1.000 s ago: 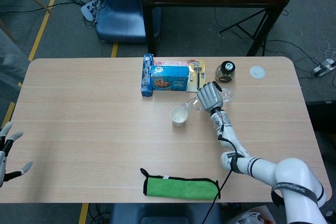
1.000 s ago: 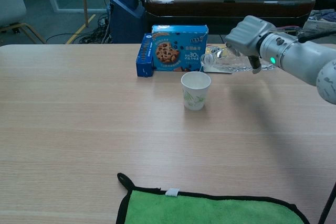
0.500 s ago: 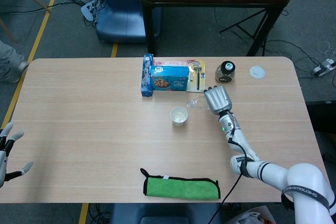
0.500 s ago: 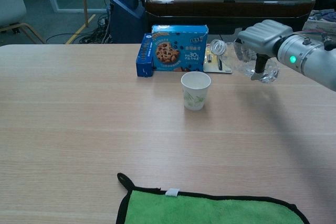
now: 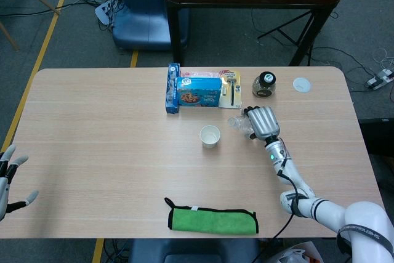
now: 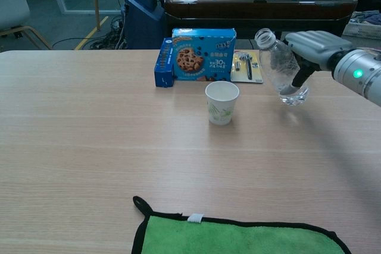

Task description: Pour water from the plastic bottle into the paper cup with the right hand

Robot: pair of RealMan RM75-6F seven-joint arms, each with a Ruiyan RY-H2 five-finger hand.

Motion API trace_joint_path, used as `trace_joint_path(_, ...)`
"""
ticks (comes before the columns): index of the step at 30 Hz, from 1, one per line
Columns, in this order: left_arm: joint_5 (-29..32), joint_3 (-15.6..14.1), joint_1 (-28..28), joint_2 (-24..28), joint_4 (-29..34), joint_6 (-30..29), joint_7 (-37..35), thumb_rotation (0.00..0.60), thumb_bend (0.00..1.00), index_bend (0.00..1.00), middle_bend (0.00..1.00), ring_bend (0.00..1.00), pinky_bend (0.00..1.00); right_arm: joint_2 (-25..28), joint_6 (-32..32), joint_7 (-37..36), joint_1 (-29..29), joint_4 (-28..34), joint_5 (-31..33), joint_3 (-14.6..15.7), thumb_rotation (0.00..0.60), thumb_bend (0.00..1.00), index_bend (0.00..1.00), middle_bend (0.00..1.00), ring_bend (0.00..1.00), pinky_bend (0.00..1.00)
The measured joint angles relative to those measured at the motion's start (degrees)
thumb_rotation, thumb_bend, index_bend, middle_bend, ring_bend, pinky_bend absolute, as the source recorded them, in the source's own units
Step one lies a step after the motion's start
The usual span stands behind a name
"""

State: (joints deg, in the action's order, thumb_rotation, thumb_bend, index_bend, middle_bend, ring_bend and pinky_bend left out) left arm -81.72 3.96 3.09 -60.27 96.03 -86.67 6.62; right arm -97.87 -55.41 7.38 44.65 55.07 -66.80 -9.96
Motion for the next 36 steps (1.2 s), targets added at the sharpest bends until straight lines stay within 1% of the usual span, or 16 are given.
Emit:
trace_joint_path(9, 0.47, 0.05, 0.17, -0.27, -0.44, 0.49, 0.06, 0.6, 0.12, 0.22, 0.03, 0.06, 0.31, -1.48, -1.06, -13.59, -2.77, -2.17, -3.7, -0.18, 0.6, 0.04, 0.62, 0.65, 0.58, 0.59)
trace_joint_path(15, 0.36, 0.01, 0.22, -0.44, -0.66, 0.54, 0.03, 0.6, 0.12, 0.22, 0.03, 0.06, 0.31, -2.04, -1.13, -21.71, -4.21, -2.74, -5.29, -0.65, 0.6, 0.04, 0.62, 0.61, 0.55, 0.59)
trace_joint_path(19, 0.33, -0.08, 0.29, -0.56, -0.77, 0.71, 0.19, 0.6, 0.12, 0.22, 0.03, 0.06, 0.31, -2.07, -0.87, -25.27, -4.91, -2.67, -6.26, -0.78, 0.6, 0.04, 0.62, 0.59, 0.53, 0.59)
trace_joint_path(27, 0.39, -0.2, 0.37, -0.78, -0.99, 0.99, 0.35, 0.6, 0.12, 0.22, 0.03, 0.06, 0.31, -1.7, 0.63, -29.13, -5.74, -2.37, -7.81, -0.25, 0.6, 0.04, 0.62, 0.56, 0.5, 0.59)
trace_joint_path(36, 0.51, -0.28, 0.45, -1.03, -1.19, 1.22, 0.69, 0.6, 0.12, 0.22, 0.03, 0.06, 0.31, -1.31, 1.06, -35.87, -6.59, -2.28, -9.21, -0.24, 0.6, 0.02, 0.58, 0.52, 0.46, 0.59)
